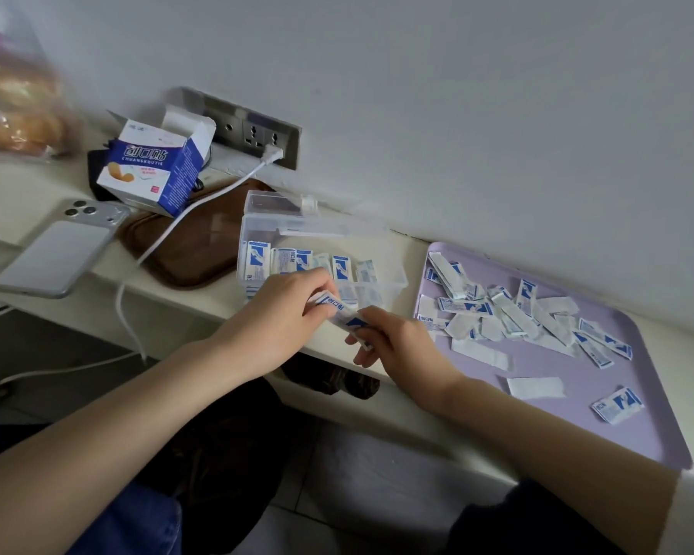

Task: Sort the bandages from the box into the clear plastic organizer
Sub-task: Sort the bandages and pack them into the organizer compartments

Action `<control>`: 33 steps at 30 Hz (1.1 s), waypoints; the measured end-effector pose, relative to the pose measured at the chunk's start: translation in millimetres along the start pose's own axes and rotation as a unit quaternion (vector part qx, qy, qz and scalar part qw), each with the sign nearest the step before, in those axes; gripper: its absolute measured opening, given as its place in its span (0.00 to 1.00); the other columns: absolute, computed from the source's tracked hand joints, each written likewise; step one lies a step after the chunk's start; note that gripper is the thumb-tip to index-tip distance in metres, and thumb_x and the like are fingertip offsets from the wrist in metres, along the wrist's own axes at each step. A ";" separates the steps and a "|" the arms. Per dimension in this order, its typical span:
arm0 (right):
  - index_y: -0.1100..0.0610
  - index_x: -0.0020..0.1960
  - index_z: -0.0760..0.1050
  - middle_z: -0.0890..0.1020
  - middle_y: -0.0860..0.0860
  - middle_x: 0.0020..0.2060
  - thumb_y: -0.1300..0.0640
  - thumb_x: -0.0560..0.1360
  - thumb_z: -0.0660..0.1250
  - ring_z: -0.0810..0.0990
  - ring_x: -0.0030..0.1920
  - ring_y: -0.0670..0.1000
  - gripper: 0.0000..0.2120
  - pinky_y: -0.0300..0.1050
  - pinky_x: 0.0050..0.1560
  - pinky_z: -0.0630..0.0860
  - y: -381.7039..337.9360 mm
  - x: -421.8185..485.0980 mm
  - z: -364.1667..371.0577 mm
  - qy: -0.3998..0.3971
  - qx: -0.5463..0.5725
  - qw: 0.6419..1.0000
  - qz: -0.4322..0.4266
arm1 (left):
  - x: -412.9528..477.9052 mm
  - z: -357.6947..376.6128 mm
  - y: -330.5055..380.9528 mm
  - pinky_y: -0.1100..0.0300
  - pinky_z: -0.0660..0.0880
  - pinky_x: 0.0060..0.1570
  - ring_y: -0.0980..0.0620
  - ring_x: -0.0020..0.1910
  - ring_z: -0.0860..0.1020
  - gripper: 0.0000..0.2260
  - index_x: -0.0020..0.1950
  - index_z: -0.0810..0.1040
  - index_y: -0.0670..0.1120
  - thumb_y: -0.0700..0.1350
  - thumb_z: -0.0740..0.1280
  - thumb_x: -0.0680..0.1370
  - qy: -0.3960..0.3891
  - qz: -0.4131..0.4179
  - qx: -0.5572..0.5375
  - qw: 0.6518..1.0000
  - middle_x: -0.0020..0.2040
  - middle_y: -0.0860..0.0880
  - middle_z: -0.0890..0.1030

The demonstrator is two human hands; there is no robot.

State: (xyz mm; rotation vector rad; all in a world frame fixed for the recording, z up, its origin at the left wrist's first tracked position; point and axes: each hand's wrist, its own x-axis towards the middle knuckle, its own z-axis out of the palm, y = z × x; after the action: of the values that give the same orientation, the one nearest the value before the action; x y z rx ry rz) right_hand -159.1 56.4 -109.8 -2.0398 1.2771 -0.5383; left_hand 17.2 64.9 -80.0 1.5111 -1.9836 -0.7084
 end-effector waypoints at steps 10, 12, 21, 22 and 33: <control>0.57 0.47 0.74 0.80 0.49 0.36 0.67 0.78 0.59 0.79 0.33 0.40 0.08 0.32 0.39 0.77 -32.0 24.0 8.9 0.045 0.127 0.991 0.022 | 5.3 -25.1 -5.9 0.62 0.73 0.39 0.54 0.37 0.78 0.01 0.48 0.74 0.46 0.41 0.64 0.79 0.082 -0.055 -0.072 0.992 0.36 0.54 0.75; 0.56 0.47 0.76 0.81 0.50 0.37 0.66 0.77 0.62 0.81 0.36 0.43 0.07 0.35 0.41 0.79 -36.2 30.5 6.4 0.086 0.185 0.978 0.036 | 5.7 -27.1 -4.8 0.52 0.74 0.42 0.48 0.40 0.79 0.02 0.52 0.70 0.45 0.42 0.59 0.81 0.059 -0.082 -0.076 0.992 0.39 0.49 0.76; 0.62 0.44 0.73 0.77 0.54 0.36 0.60 0.80 0.58 0.71 0.35 0.51 0.09 0.35 0.36 0.66 -49.6 34.3 12.4 0.050 -0.044 0.998 0.005 | 5.2 -31.6 -10.3 0.56 0.63 0.31 0.52 0.30 0.69 0.02 0.51 0.65 0.44 0.42 0.54 0.82 0.015 -0.061 -0.031 0.998 0.32 0.50 0.69; 0.63 0.42 0.73 0.76 0.56 0.36 0.60 0.79 0.59 0.71 0.36 0.54 0.10 0.37 0.37 0.66 -51.3 37.2 10.6 0.063 -0.069 0.996 -0.009 | 6.3 -33.1 -12.1 0.55 0.63 0.31 0.52 0.30 0.69 0.03 0.51 0.66 0.44 0.42 0.55 0.82 0.027 -0.054 -0.027 0.998 0.32 0.51 0.69; 0.66 0.36 0.75 0.77 0.55 0.28 0.51 0.76 0.65 0.75 0.26 0.45 0.18 0.33 0.33 0.72 -77.2 72.5 -7.0 0.094 -0.040 0.995 0.020 | 6.7 -39.9 -28.5 0.52 0.66 0.50 0.47 0.53 0.72 0.09 0.61 0.66 0.44 0.43 0.57 0.81 0.138 -0.038 0.107 0.984 0.55 0.49 0.74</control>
State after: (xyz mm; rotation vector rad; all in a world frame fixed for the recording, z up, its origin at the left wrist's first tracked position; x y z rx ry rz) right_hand -83.5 12.4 -49.6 -2.0634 1.4677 -0.6830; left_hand 62.9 48.4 -70.5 1.7152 -1.8444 -0.3002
